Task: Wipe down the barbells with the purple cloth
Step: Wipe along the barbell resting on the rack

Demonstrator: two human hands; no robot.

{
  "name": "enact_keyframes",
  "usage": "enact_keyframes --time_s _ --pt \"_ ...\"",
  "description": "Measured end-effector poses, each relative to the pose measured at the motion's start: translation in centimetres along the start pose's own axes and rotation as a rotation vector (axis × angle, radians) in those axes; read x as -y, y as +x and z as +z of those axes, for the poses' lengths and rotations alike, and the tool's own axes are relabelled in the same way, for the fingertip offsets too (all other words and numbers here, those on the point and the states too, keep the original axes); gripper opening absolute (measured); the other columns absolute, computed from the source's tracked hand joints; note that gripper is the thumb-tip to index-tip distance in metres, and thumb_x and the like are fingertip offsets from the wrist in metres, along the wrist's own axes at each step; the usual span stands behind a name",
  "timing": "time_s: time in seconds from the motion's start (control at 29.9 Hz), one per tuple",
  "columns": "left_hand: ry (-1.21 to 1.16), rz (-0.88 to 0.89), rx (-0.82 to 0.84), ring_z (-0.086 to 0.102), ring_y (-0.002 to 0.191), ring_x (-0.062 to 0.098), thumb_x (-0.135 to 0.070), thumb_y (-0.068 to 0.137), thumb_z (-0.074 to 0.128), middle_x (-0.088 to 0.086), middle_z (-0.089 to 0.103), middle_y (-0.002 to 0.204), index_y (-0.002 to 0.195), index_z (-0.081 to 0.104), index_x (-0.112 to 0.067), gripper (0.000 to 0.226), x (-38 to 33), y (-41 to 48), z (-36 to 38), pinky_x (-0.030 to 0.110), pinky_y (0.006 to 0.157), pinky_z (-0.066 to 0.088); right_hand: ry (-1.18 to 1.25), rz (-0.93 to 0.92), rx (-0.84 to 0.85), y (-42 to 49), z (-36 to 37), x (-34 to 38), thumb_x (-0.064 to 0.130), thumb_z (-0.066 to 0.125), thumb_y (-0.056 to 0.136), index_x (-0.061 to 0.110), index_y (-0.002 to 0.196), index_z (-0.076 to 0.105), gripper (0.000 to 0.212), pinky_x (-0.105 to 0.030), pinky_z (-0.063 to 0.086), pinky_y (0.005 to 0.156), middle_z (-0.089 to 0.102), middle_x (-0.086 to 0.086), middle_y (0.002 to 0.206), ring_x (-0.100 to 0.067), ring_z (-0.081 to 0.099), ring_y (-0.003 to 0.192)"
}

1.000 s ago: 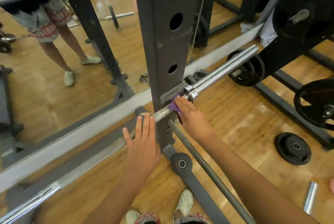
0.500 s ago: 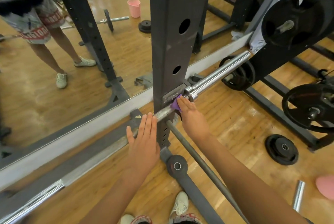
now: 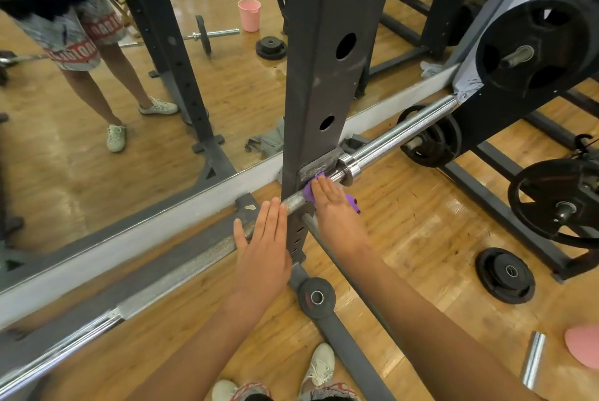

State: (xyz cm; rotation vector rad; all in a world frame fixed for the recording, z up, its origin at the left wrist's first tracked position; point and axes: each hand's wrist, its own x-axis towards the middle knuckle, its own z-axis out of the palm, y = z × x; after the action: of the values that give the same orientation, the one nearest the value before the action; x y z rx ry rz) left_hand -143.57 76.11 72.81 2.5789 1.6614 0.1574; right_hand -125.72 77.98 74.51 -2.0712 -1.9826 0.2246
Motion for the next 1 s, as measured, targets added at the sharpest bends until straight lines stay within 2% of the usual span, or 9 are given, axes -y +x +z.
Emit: enact_keyframes --time_s 0.07,0.2,0.23,0.37,0.47,0.57,0.74,0.84,1.0 --pt "0.007 0.003 0.004 0.010 0.156 0.021 -0.027 0.087 0.062 0.005 0.010 0.169 0.161 0.017 -0.011 0.088 0.1 -0.1 0.0 0.065 0.116 0.018 -0.014 -0.019 -0.002 0.1 -0.8 -0.4 -0.002 0.045 0.098 0.013 0.160 0.018 0.069 -0.030 0.005 0.123 0.017 -0.006 0.168 -0.021 0.013 0.155" --pt "0.010 0.004 0.006 0.007 0.156 0.021 -0.028 0.089 0.059 0.005 0.006 0.170 0.162 0.012 -0.012 0.088 0.1 -0.3 0.0 0.065 0.117 0.016 -0.032 0.105 -0.043 0.5 -1.8 -2.4 -0.003 0.046 0.098 0.014 0.158 0.025 0.065 -0.039 0.034 0.119 0.025 -0.003 0.165 -0.027 0.029 0.150" --pt "0.010 0.000 0.000 0.006 0.156 0.021 -0.027 0.090 0.059 0.005 0.006 0.170 0.162 0.012 -0.012 0.087 0.1 -0.3 0.0 0.065 0.117 0.015 -0.031 0.112 -0.040 0.5 -1.6 -2.1 -0.004 0.045 0.098 0.012 0.159 0.022 0.066 -0.040 0.032 0.121 0.023 -0.003 0.166 -0.027 0.027 0.150" --pt "-0.001 -0.012 -0.010 0.011 0.156 0.021 -0.025 0.086 0.060 0.006 0.012 0.169 0.161 0.019 -0.011 0.086 -0.1 -0.2 0.0 0.066 0.116 0.017 -0.019 -0.056 0.014 -0.3 0.3 -0.7 -0.007 0.045 0.097 0.010 0.160 0.015 0.072 -0.031 -0.001 0.124 0.012 -0.008 0.168 -0.024 0.011 0.156" --pt "0.008 -0.011 -0.007 0.011 0.156 0.021 -0.024 0.086 0.061 0.006 0.013 0.169 0.160 0.020 -0.011 0.086 -0.1 -0.4 0.0 0.066 0.117 0.016 -0.024 -0.100 0.010 0.1 -0.5 -2.4 -0.003 0.050 0.098 0.011 0.159 0.021 0.069 -0.034 0.010 0.126 0.023 -0.006 0.165 -0.022 0.018 0.154" --pt "0.010 -0.022 -0.001 0.010 0.156 0.021 -0.024 0.086 0.062 0.006 0.012 0.169 0.161 0.019 -0.012 0.087 -0.1 -0.4 0.1 0.065 0.117 0.014 0.008 -0.006 -0.002 0.4 -0.9 -3.2 -0.004 0.049 0.099 0.012 0.159 0.024 0.067 -0.037 0.023 0.124 0.024 -0.004 0.166 -0.022 0.018 0.154" --pt "0.013 -0.038 0.004 0.010 0.156 0.021 -0.027 0.088 0.062 0.005 0.012 0.169 0.161 0.018 -0.013 0.086 -0.4 -0.4 0.0 0.064 0.118 0.014 0.025 -0.167 0.000 -0.5 0.6 -2.2 -0.012 0.065 0.085 0.005 0.152 0.040 0.073 -0.040 0.023 0.119 0.040 -0.012 0.158 -0.028 0.035 0.147" --pt "0.022 -0.052 0.009 0.011 0.156 0.019 -0.031 0.090 0.060 0.003 0.012 0.169 0.161 0.017 -0.015 0.084 -0.3 -0.6 -0.3 0.059 0.120 0.014 0.028 -0.143 0.009 0.3 -0.7 -4.0 -0.012 0.060 0.089 0.010 0.156 0.034 0.075 -0.040 0.037 0.117 0.034 -0.005 0.161 -0.022 0.029 0.150" --pt "-0.065 -0.213 -0.032 0.027 0.151 0.019 -0.035 0.098 0.051 0.003 0.030 0.164 0.158 0.029 -0.013 0.067 -0.3 0.0 -1.0 0.051 0.120 0.024 0.086 -0.048 0.027 0.8 -0.5 -2.9 -0.008 0.045 0.098 0.013 0.159 0.025 0.068 -0.035 0.030 0.121 0.019 -0.001 0.167 -0.017 0.015 0.155"
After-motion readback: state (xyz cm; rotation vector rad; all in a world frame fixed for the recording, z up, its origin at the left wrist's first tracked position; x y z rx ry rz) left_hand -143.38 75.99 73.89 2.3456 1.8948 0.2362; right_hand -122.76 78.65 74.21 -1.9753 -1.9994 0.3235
